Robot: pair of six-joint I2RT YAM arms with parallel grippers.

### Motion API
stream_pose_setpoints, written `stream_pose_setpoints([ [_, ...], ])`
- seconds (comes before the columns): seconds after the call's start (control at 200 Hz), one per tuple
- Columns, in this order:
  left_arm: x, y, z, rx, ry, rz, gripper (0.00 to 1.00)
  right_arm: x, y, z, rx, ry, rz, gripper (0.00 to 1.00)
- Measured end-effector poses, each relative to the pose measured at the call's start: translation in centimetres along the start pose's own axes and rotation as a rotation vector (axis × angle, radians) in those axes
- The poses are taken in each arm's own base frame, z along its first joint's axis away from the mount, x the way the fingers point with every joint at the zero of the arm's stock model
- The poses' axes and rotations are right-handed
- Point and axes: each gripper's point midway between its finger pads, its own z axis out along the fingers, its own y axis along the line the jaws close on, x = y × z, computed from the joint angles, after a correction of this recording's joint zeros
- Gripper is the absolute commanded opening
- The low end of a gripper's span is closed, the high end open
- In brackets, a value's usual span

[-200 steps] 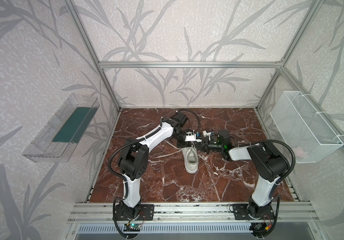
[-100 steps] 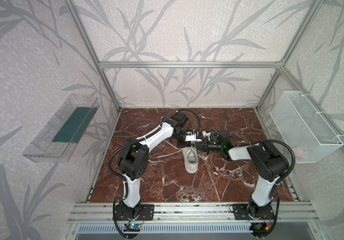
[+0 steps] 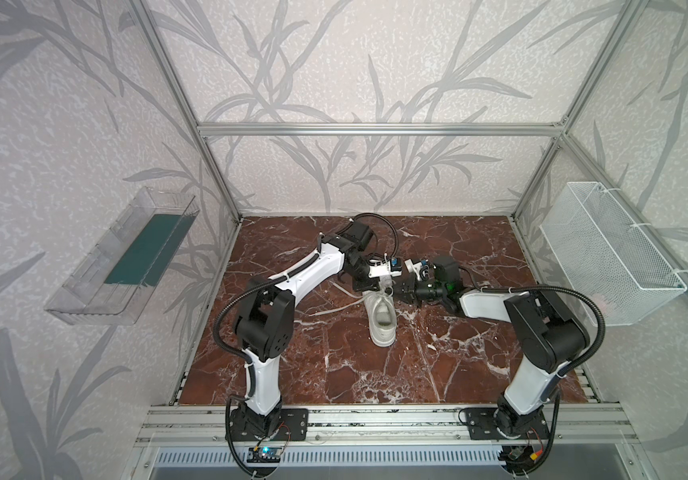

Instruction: Tie the shoes

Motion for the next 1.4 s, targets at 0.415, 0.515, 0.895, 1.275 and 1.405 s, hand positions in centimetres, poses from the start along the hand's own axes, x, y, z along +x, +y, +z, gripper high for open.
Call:
stream_pose_setpoints([
  [0.415, -0.4, 5.8, -3.4, -0.126, -0.194, -0.421, 0.42, 0.6, 1.8, -0.2, 0.105, 0.032, -0.313, 0.00],
  [0.515, -1.0, 5.7, -3.0, -0.097, -0.250, -0.489, 0.44, 1.2, 1.0, -0.1, 0.135, 0.052, -0.345, 0.00],
  [0.895, -2.2, 5.4, -2.4, -0.005, -0.384, -0.652, 0.48, 1.4, 1.2, 0.6, 0.249, 0.074, -0.645, 0.00],
  [1.275, 0.2, 4.6, -0.8, 0.065, -0.422, -0.820, 0.53, 1.6, 1.3, 0.6, 0.313, 0.086, -0.910, 0.00],
  [1.405, 0.8, 4.4, -0.5, 0.082, -0.443, -0.854, 0.54, 1.6, 1.3, 0.5, 0.334, 0.097, -1.001, 0.00],
])
